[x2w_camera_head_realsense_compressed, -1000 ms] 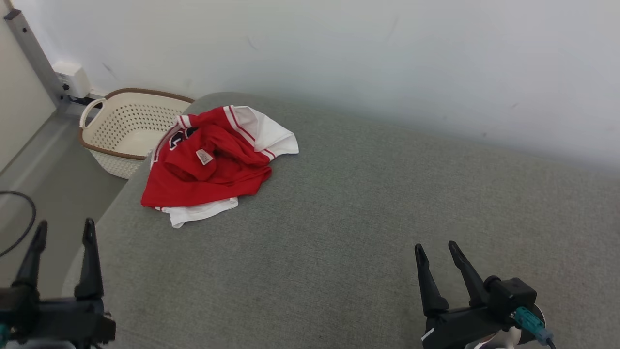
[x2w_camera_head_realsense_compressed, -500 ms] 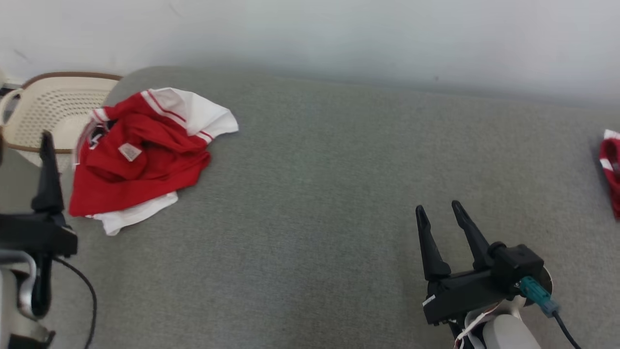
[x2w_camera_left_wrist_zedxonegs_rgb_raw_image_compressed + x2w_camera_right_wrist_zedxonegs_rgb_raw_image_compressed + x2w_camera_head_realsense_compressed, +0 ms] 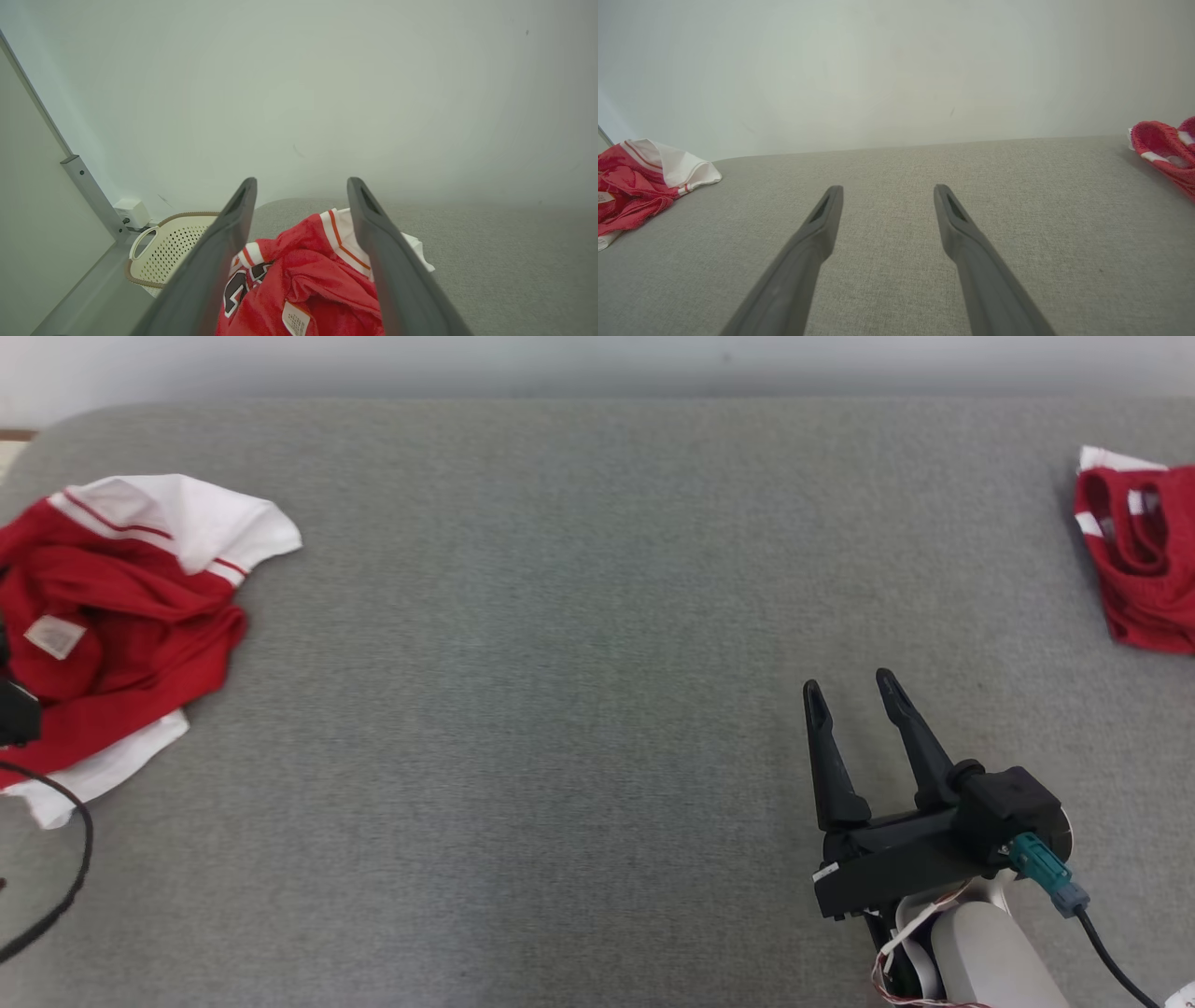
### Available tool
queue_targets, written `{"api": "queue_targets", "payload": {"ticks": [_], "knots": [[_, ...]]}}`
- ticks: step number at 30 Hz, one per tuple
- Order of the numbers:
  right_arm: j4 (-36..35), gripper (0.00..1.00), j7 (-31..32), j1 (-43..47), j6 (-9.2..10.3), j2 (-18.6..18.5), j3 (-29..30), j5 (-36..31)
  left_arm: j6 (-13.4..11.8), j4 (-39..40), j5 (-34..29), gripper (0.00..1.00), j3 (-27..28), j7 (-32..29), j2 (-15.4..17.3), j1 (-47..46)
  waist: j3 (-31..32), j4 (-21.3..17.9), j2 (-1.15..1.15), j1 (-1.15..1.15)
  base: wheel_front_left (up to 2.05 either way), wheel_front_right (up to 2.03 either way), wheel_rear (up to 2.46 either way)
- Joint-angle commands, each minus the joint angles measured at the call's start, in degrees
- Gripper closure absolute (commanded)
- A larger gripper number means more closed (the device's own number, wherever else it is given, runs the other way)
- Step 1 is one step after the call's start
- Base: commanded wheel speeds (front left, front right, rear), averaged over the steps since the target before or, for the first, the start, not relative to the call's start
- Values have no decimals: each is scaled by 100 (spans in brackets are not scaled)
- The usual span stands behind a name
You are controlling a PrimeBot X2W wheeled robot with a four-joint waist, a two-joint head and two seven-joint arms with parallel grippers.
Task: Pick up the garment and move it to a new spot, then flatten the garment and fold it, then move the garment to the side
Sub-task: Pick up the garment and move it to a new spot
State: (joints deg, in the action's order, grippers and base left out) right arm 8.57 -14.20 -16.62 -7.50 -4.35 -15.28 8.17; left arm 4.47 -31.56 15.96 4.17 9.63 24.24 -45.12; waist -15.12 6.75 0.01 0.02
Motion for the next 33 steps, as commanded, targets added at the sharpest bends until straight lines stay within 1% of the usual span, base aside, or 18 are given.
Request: {"api": "queue_targets", "payload": {"ticks": [1, 2, 4, 7, 10, 15, 22, 27, 30, 31, 33], "knots": [[-25, 0, -36, -61, 1, 12, -4, -57, 43, -183, 23, 0, -21, -15, 75, -153, -343, -352, -1, -2, 0, 0, 0], [-46, 0, -41, -88, 1, 32, 1, -87, 85, -444, 81, 0, -57, -68, 113, -316, -404, -415, -1, -2, 0, 0, 0], [-59, 0, -48, -123, 1, 41, 1, -88, 113, -759, 78, 0, -128, -229, 189, -444, -451, -472, -1, -2, 0, 0, 0], [-84, 0, -56, -156, 1, 55, 9, -102, 175, -1148, 113, 0, -196, -300, 293, -704, -513, -535, -1, -2, 0, 0, 0], [-98, 0, -71, -169, 1, 57, 32, -125, 205, -1543, 150, 0, -262, -419, 295, -858, -548, -568, -1, -2, 0, 0, 0], [-123, 0, -86, -209, 1, 71, 34, -150, 238, -2160, 265, 0, -347, -788, 332, -1068, -591, -621, -1, -2, 0, 0, 0], [-136, 0, -93, -260, 1, 88, -3, -169, 277, -2792, 373, 0, -446, -1030, 466, -1258, -691, -784, -1, -2, 0, 0, 0], [-138, 0, -91, -278, 1, 95, 6, -190, 283, -3212, 487, 0, -490, -1221, 510, -1400, -773, -900, -1, -2, 0, 0, 0], [-144, 0, -94, -287, 1, 98, 20, -208, 286, -3388, 449, 0, -591, -1251, 523, -1443, -796, -945, -1, -2, 0, 0, 0], [-143, 0, -94, -288, 1, 97, 27, -209, 287, -3407, 442, 55, -600, -1149, 529, -1457, -800, -953, -1, -2, 0, 0, 0], [-136, 0, -95, -287, 1, 98, 30, -211, 283, -3472, 445, 100, -631, -1031, 526, -1468, -794, -958, -1, -2, 0, 0, 0]]}}
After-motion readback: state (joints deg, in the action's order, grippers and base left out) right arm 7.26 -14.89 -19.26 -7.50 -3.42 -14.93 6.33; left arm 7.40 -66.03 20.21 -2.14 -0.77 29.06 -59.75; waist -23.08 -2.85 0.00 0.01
